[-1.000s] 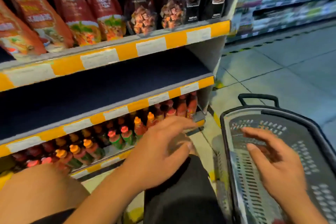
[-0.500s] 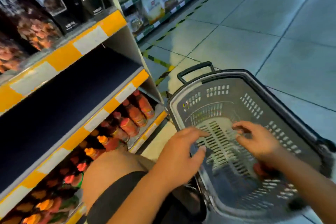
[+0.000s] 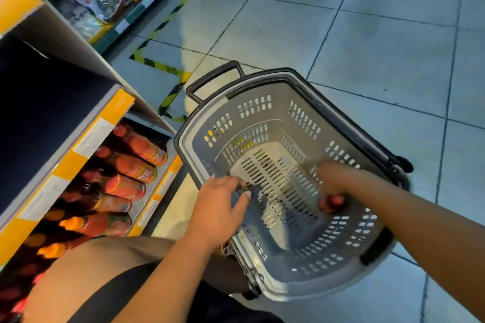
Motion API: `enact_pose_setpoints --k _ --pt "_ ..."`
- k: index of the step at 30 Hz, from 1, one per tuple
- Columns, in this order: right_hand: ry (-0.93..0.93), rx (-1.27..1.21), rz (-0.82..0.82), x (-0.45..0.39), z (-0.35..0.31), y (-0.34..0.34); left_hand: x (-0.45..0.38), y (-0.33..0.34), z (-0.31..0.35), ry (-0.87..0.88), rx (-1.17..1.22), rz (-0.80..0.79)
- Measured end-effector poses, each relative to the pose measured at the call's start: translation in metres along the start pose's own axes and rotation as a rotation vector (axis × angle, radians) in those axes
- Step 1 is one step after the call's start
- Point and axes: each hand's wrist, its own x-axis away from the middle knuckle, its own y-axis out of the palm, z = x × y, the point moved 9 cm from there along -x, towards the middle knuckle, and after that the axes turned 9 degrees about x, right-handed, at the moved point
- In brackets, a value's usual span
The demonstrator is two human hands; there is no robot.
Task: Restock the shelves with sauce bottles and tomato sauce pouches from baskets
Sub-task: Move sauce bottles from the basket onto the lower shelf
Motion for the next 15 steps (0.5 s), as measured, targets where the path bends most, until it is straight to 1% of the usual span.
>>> enact_pose_setpoints --k 3,4,8,11,12,15 --pt "-0.017 0.094 -0.168 -0.012 0.002 0.029 -0.011 0.006 0.003 0.017 -0.085 0.022" --pt "-0.019 0.123 -0.201 -0.013 0.001 0.035 -0.015 0.009 0.003 0.013 -0.125 0.021" --pt "-0.072 0.208 -0.230 -0.012 -0.008 0.045 -0.021 0.018 0.005 -0.005 -0.280 0.012" --pt "-0.066 0.234 -0.296 -0.011 -0.010 0.051 -0.022 0.019 0.005 0.000 -0.301 0.017" --pt "-0.047 0.215 -0.292 -0.012 -0.009 0.052 -0.022 0.018 0.004 0.001 -0.305 0.014" --pt "0.042 0.207 -0.204 -0.016 -0.005 0.049 -0.021 0.019 0.002 0.012 -0.301 0.008"
